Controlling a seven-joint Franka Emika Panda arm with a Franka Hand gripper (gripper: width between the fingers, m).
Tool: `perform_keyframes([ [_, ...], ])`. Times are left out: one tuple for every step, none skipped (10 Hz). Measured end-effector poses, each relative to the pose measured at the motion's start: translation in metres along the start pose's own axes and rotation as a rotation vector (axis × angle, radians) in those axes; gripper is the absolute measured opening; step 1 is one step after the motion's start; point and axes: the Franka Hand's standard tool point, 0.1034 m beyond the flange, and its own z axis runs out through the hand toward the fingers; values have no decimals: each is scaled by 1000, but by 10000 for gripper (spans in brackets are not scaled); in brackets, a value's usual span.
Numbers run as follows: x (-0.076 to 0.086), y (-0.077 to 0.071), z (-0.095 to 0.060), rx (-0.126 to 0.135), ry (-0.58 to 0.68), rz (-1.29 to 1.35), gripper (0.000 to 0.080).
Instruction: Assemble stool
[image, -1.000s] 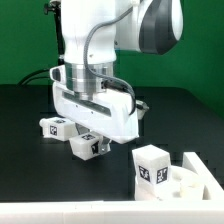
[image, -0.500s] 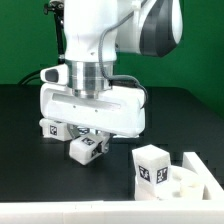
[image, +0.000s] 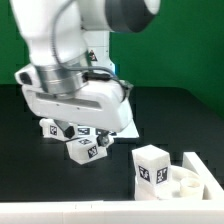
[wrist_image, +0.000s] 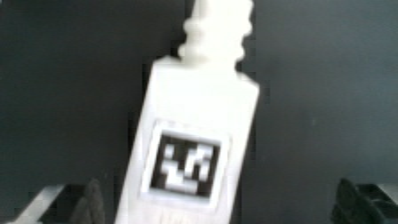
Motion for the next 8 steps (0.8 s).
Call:
perform_keyframes([
  [8, 2, -3, -14, -72, 27, 649],
  [9, 5, -3, -15, -131, 34, 649],
  [7, 10, -2, -16, -208, 48, 649],
  [10, 14, -2, -17, -262, 59, 649],
  [9, 15, -1, 5, -314, 120, 649],
  [12, 15, 2, 67, -351, 188, 649],
  [12, 15, 5, 112, -346, 219, 649],
  [11, 17, 5, 137, -366, 239, 649],
])
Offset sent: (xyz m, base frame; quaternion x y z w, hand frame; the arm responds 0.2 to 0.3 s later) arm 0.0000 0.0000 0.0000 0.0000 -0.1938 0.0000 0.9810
